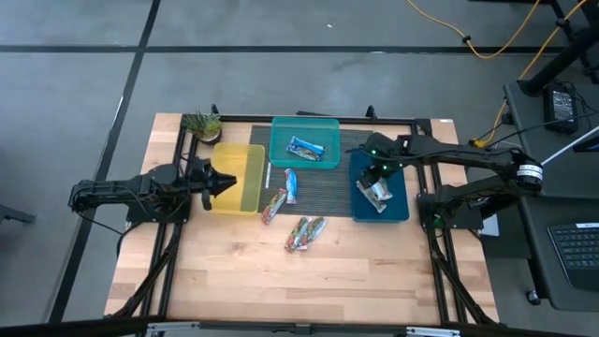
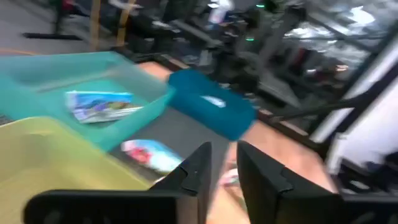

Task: Pick and place Granola Bars by type
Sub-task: Put the red granola bar into the yellow bin

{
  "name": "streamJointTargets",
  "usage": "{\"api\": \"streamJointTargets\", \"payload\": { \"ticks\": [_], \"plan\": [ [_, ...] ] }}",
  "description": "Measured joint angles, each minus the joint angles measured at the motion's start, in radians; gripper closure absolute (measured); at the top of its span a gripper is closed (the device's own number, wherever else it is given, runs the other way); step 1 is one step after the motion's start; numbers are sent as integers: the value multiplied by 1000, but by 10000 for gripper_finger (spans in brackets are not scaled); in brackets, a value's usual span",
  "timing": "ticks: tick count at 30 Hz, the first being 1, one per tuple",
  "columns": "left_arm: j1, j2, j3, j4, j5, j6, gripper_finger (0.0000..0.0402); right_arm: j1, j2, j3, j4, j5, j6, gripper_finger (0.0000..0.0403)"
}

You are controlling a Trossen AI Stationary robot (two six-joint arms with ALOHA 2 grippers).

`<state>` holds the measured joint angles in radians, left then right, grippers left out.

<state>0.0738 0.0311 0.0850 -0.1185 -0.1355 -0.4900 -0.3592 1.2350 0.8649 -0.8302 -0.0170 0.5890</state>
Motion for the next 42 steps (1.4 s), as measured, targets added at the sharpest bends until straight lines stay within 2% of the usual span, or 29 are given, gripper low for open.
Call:
{"api": "streamJointTargets", "payload": {
  "ticks": [3, 6, 12, 18, 23, 26, 32, 42],
  "plan": [
    [0, 40, 48, -27, 32, -47, 309, 13, 0, 51, 12, 37, -75, 183],
    [0, 139, 136, -112, 63, -63, 299, 48, 0, 99, 48, 100, -155, 175],
    [0, 458, 380, -166, 106, 0, 297, 113, 0, 154, 205, 206, -347, 173],
    [0, 782, 603, -178, 107, -4, 297, 156, 0, 156, 405, 209, -482, 173],
    [0, 1010, 724, -196, 136, -2, 297, 170, 0, 157, 493, 209, -542, 173],
    [-1, 1124, 764, -207, 158, 10, 296, 170, 0, 157, 499, 209, -564, 173],
    [0, 1303, 780, -204, 162, -61, 277, 174, 0, 157, 499, 209, -630, 181],
    [-1, 1514, 780, -190, 190, -118, 237, 174, 0, 157, 501, 160, -720, 223]
  ]
}}
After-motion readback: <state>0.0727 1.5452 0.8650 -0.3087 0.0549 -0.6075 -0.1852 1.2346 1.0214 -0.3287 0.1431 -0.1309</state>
